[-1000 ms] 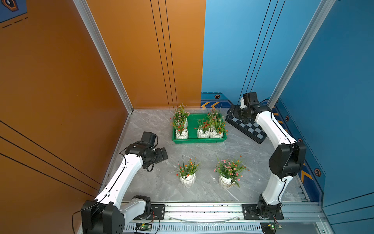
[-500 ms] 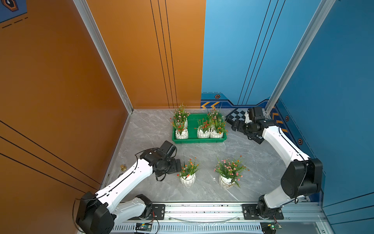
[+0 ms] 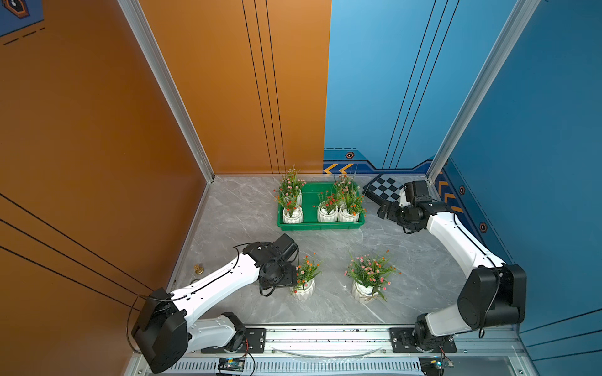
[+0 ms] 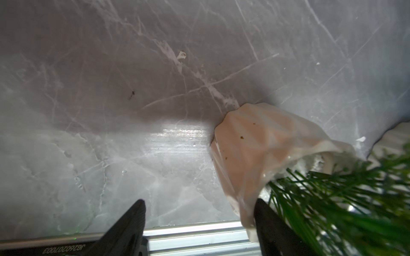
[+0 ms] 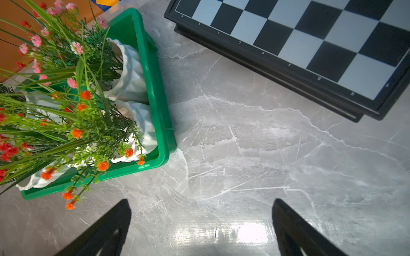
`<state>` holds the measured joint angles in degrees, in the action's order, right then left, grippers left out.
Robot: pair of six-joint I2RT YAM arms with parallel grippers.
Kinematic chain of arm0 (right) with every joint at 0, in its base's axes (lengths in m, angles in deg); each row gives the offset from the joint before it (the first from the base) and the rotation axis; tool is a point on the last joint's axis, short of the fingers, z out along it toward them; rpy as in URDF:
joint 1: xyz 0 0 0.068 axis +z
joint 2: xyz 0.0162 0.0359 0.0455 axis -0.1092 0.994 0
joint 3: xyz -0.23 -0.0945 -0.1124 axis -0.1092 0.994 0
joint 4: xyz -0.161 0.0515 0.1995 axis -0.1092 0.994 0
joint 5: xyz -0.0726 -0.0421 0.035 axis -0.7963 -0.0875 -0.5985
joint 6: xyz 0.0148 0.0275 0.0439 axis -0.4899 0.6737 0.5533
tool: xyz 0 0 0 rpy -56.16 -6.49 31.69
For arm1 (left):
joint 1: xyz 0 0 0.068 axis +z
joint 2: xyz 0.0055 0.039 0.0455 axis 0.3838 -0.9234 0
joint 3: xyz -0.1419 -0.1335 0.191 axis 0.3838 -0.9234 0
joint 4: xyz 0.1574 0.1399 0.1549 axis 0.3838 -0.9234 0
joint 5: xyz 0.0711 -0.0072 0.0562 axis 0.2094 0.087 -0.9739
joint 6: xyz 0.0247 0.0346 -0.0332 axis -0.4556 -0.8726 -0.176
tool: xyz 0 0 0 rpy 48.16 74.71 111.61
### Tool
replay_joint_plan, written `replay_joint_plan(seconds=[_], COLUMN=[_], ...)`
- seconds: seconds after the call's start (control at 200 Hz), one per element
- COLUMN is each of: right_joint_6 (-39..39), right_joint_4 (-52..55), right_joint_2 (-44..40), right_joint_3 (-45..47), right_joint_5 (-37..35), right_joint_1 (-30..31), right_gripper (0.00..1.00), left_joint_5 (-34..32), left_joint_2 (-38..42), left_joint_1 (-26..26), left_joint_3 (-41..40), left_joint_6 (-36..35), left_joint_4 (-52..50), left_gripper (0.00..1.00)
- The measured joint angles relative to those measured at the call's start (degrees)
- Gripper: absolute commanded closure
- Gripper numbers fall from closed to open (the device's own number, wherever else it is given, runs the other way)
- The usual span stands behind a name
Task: Put the potted gypsophila into the storage box
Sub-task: Pick up the baby's breath potted plant from the center of the board.
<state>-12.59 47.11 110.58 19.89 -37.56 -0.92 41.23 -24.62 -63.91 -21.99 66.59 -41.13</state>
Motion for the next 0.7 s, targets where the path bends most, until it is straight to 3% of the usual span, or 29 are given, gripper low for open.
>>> replay_joint_plan(seconds=[0.13, 0.701], right_joint_6=[0.0, 0.0], right_joint_4=[-0.2, -0.5], right_joint_2=[0.0, 0.0], right_joint_3=[0.7, 1.8], right_joint_5=[0.0, 0.0], right_joint_1=[-0.1, -0.8], right_gripper=[0.0, 0.0], left_joint_5=[-0.5, -1.6], left_joint_2=[-2.1, -9.4], left_joint_1=[-0.7, -1.9], left_joint_3=[1.1, 5.4], left_joint_6=[-0.2, -2.2], left_joint_4=[0.1, 0.7], left_gripper=[0.36, 0.8])
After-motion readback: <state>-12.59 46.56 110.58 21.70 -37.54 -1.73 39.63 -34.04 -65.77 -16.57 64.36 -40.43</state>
